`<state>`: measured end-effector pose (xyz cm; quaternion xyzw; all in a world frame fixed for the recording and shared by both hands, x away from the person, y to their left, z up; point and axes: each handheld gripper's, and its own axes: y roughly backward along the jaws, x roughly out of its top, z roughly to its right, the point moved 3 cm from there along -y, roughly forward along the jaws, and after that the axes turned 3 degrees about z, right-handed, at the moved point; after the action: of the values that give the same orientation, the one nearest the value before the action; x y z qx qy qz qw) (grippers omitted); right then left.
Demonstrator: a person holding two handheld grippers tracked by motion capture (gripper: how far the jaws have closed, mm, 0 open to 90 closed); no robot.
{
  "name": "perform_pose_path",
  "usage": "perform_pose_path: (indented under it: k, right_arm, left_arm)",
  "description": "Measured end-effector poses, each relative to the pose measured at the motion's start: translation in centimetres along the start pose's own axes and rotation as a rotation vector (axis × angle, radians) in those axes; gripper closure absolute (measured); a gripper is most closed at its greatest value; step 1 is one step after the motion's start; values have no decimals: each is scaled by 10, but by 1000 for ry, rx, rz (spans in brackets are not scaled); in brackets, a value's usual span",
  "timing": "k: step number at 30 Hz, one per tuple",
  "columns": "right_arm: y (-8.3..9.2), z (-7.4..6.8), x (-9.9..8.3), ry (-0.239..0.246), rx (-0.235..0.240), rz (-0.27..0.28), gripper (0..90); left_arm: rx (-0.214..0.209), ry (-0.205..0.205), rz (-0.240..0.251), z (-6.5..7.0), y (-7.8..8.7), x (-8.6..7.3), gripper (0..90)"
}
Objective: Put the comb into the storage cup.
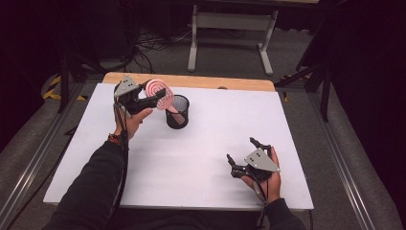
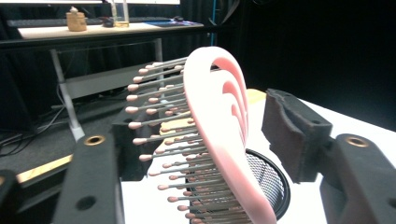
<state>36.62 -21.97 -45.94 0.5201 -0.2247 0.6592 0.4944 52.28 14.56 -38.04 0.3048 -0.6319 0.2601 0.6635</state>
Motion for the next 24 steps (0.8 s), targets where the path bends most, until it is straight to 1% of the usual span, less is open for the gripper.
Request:
perform_pose_path:
  k: [1, 4, 8, 9, 10, 11, 14, 16, 18, 19, 20, 24]
  right_arm:
    - [0, 0, 0, 1, 2, 0, 73]
    - [0, 0, 0, 6, 5, -1, 74]
    - [0, -1, 0, 4, 6, 1, 74]
    - [0, -1, 0, 4, 5, 2, 74]
    - [0, -1, 0, 5, 5, 0, 74]
    - [0, -1, 0, 5, 8, 0, 74]
    - [0, -1, 0, 10, 15, -4, 74]
    - [0, -2, 0, 8, 19, -4, 74]
    - [0, -2, 0, 12, 18, -5, 74]
    - [0, -2, 0, 11, 19, -3, 74]
    - [0, -2, 0, 10, 20, -3, 72]
    - [1, 0, 1, 0, 22, 6, 69]
  left_arm:
    - [7, 2, 1, 1, 0, 0, 358]
    - [30, -23, -6, 2, -1, 2, 326]
    - [35, -27, -13, 2, -1, 2, 303]
    - [43, -36, -18, 3, -2, 2, 298]
    - [43, -36, -18, 3, -2, 2, 291]
    - [47, -49, -29, 3, -2, 2, 285]
    - [43, -51, -32, 3, -1, 2, 280]
    - [46, -66, -38, 2, 0, 3, 264]
    - [46, -66, -23, 1, 4, 4, 245]
    - [46, -66, -23, 1, 4, 4, 246]
    - [46, -65, -2, 0, 6, 6, 246]
    - [43, -76, 0, -1, 9, 8, 224]
